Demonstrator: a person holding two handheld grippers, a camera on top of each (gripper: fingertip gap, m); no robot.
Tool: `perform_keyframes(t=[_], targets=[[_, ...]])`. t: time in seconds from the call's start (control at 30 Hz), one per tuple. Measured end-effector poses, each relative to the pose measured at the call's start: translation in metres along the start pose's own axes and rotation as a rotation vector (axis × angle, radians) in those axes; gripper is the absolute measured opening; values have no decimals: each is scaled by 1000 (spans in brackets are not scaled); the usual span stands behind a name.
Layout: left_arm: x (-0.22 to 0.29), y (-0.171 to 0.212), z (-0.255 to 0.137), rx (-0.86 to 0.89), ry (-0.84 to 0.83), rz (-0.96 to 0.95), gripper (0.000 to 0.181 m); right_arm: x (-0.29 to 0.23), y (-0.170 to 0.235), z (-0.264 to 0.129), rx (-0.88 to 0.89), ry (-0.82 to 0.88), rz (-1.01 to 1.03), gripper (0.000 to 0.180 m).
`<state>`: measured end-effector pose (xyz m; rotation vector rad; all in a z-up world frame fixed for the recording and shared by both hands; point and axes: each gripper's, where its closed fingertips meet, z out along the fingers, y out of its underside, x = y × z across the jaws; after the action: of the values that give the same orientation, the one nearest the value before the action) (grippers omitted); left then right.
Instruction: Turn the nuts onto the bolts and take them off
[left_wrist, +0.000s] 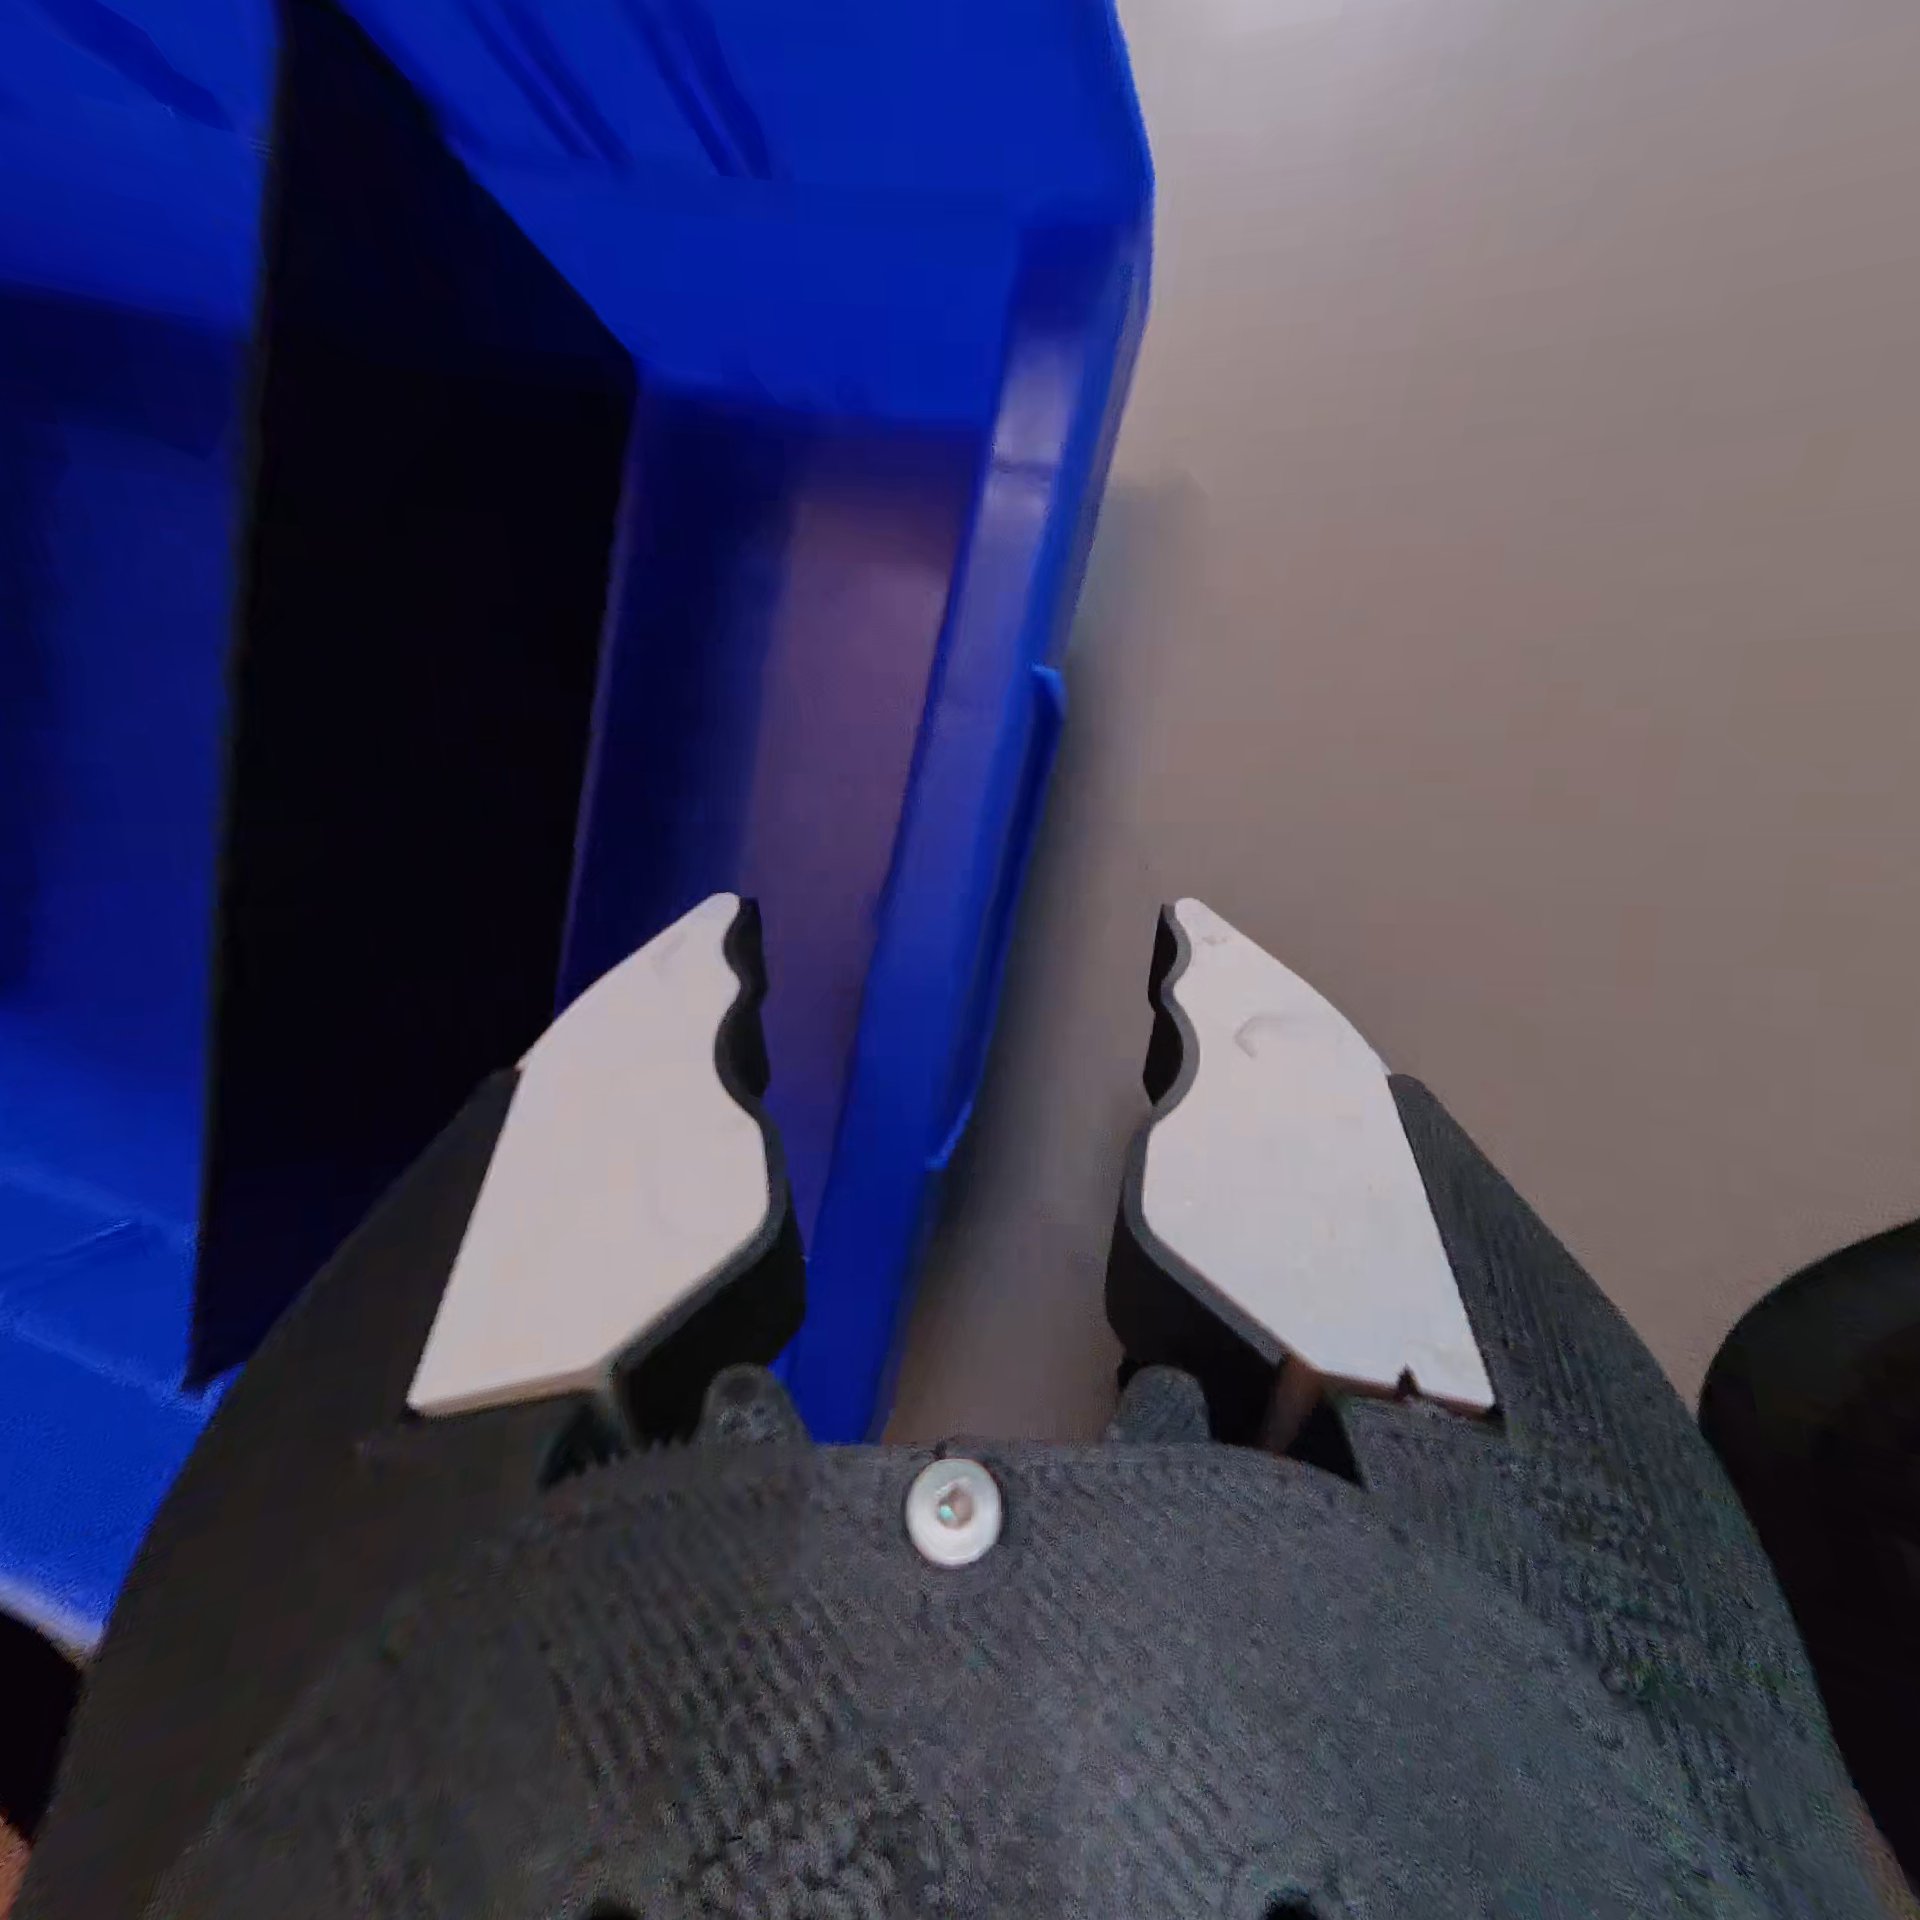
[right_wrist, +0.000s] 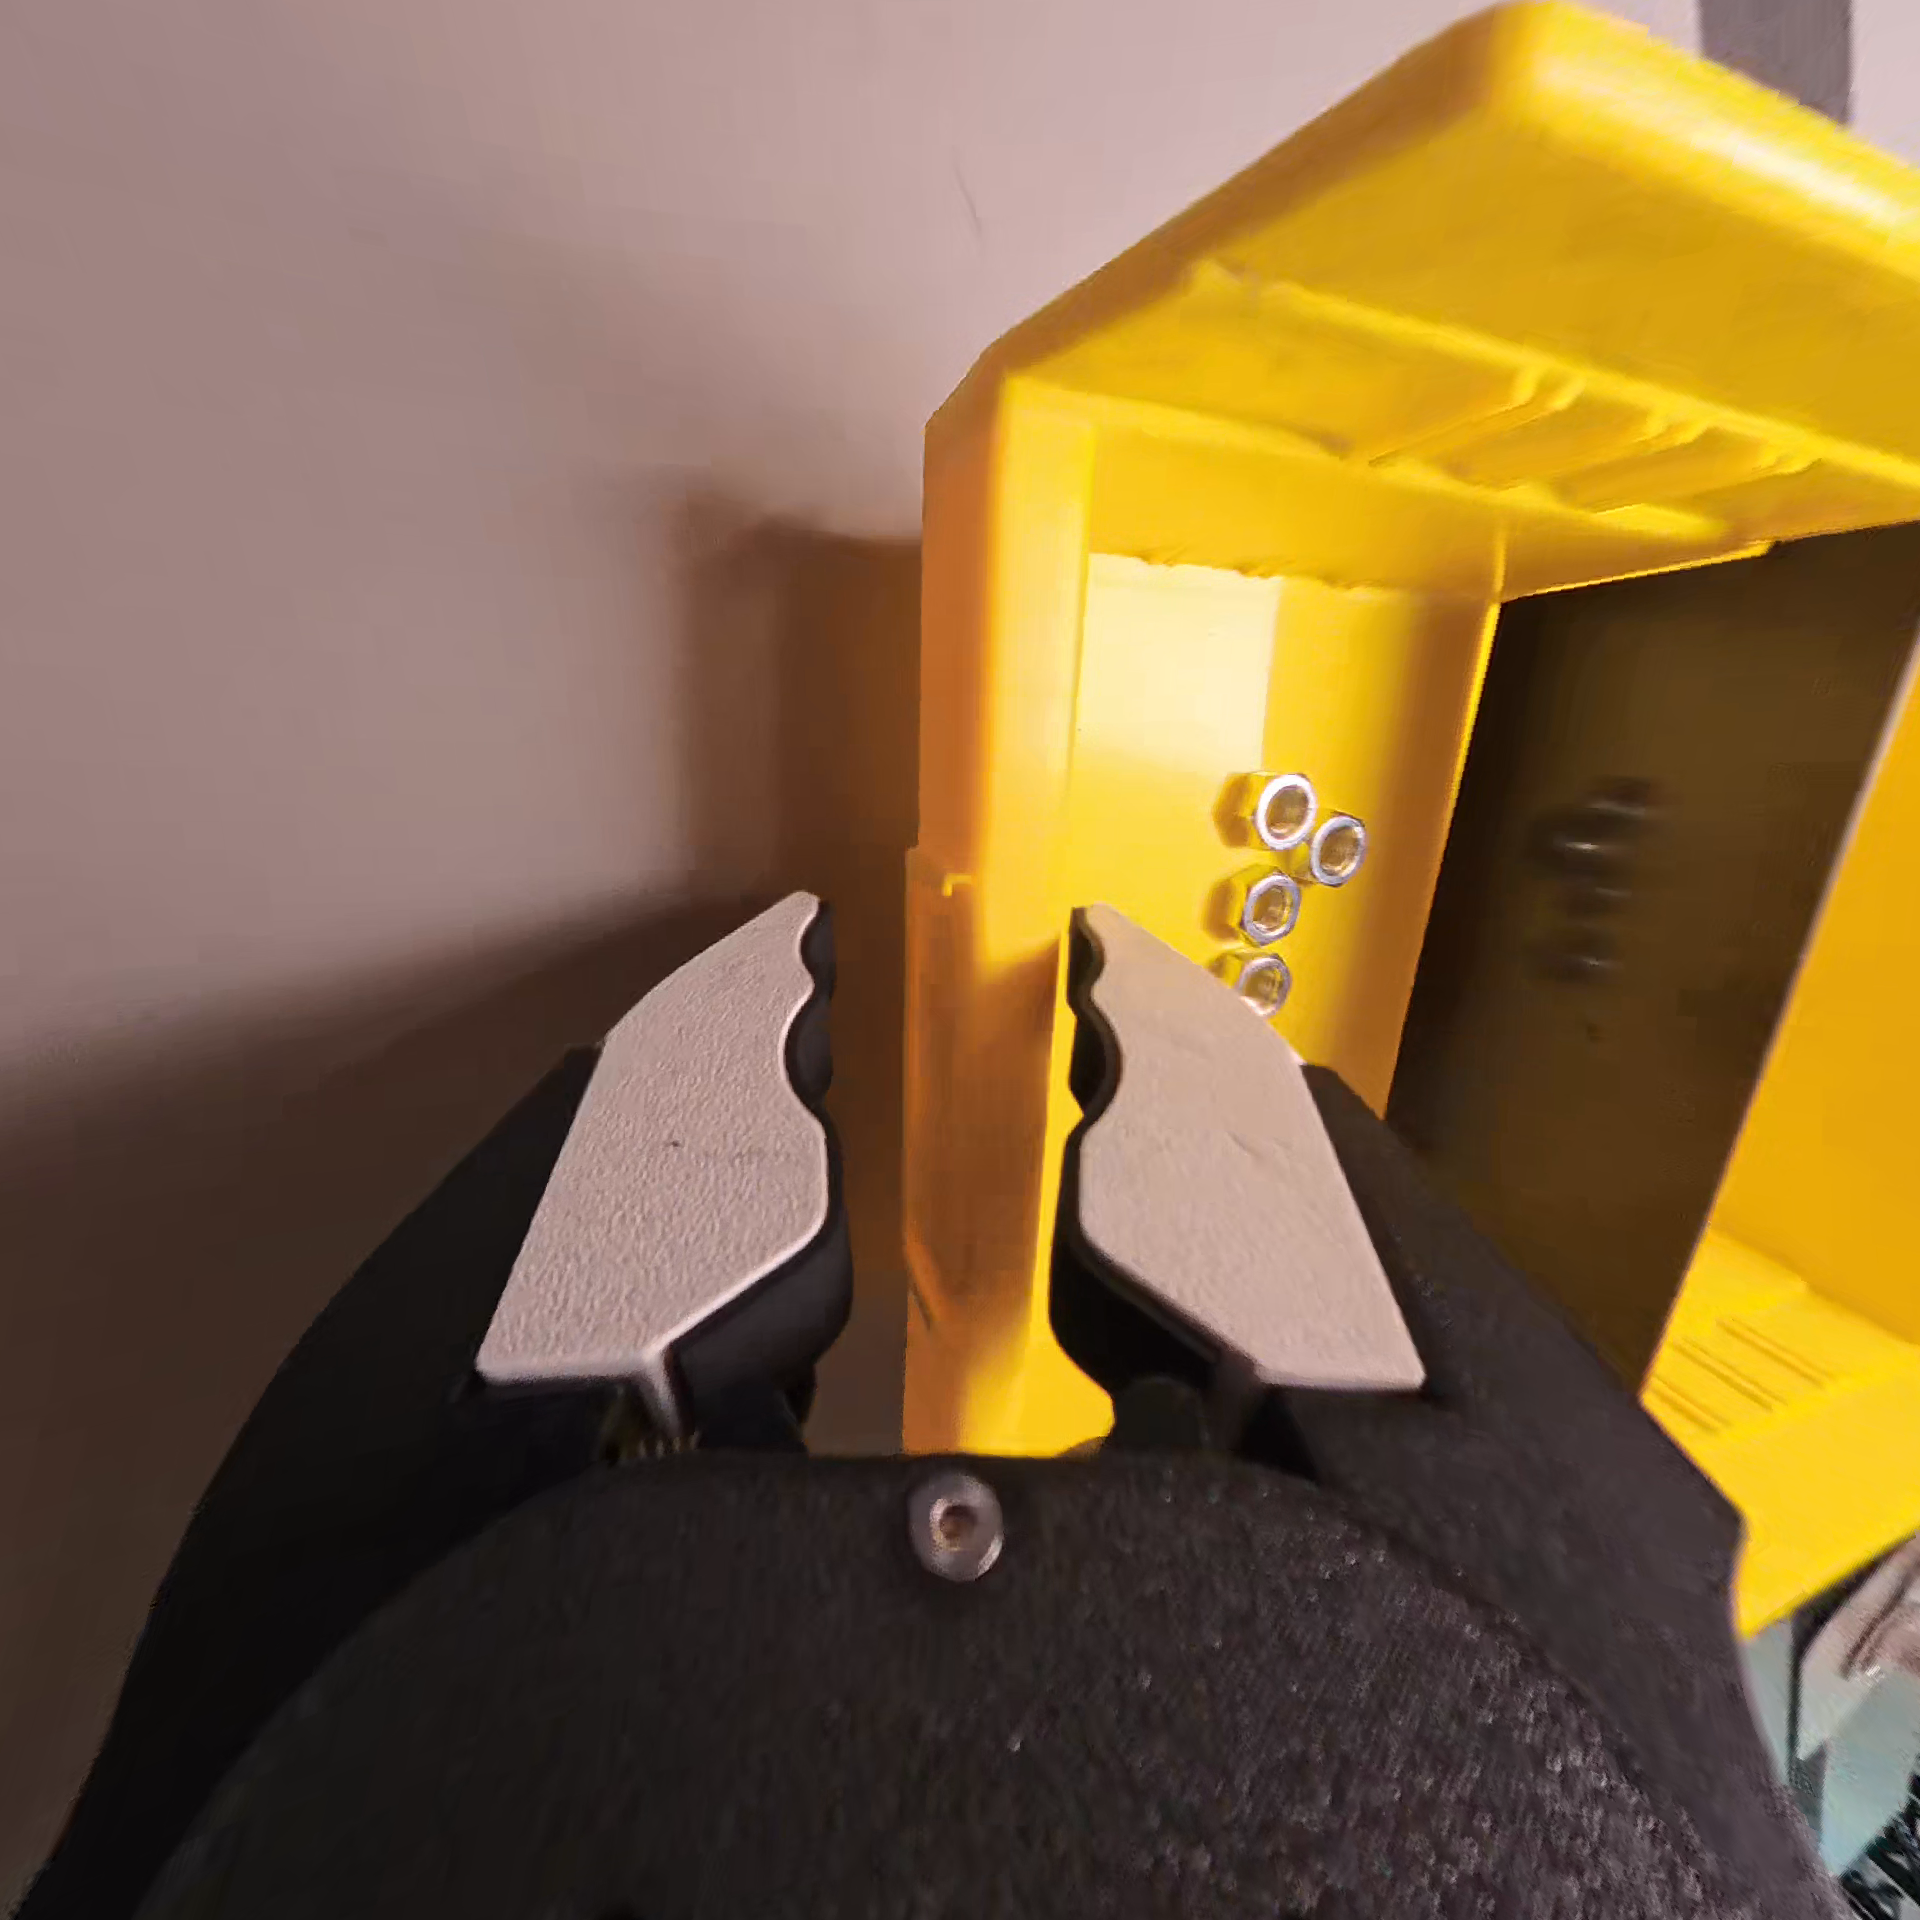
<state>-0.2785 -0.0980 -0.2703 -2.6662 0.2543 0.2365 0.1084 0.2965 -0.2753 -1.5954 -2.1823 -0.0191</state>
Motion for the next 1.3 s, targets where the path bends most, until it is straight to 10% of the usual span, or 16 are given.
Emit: perform_keyframes(t=[0.13,0.67,0.87,1.0,1.17,1.3], targets=[[-9,-6,21,-67,-58,116,33,4,-8,12,-29,98,-57,28],[87,-129,51,143,-66,453,31,-167,-94,-39,293,111,-308,31],[116,-178,-3,531,24,235,40,-170,-94,-125,682,136,136,32],[190,-187,-37,713,370,-33,50,-112,-18,-167,805,424,587,29],[269,-217,-33,776,460,-181,67,-102,22,-141,758,419,846,51],[279,-252,-2,787,225,-248,66,-107,4,-93,642,302,861,39]])
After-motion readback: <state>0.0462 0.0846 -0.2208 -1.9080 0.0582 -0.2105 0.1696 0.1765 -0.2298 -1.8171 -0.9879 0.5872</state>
